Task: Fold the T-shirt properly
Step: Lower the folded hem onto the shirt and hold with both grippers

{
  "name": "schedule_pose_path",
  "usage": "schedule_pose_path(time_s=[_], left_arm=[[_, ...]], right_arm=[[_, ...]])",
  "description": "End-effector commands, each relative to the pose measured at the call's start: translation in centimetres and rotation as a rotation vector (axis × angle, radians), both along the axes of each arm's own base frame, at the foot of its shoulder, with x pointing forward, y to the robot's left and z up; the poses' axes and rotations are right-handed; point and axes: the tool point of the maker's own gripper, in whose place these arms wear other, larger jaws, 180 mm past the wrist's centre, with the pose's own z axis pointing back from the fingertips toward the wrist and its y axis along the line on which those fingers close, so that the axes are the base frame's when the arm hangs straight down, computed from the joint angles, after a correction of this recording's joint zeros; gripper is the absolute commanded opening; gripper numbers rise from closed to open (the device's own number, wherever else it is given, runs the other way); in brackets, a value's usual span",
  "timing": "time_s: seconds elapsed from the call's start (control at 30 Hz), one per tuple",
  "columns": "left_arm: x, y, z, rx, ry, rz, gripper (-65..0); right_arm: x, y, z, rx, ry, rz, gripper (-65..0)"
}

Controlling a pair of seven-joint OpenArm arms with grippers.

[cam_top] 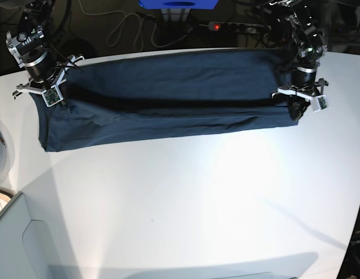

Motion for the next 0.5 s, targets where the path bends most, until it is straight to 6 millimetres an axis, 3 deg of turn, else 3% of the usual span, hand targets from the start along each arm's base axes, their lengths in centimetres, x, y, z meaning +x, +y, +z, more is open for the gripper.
schedule_pose_path(time_s=[0.0, 0.17, 0.47], left_arm=[[0.6, 0.2, 1.4, 0.011, -0.054, -0.001, -65.0], [0.0, 0.2, 1.0, 0.01, -0.04, 0.001, -60.5], [-0.9, 0.5, 0.8, 0.021, -0.019, -0.001, -59.2]], right_arm=[[0.2, 0.3, 0.8, 0.001, -0.024, 0.031, -64.9], [0.4, 0.2, 0.8, -0.001, -0.026, 0.03, -64.9], [0.1, 0.2, 0.7, -0.001, -0.021, 0.03, -64.7]])
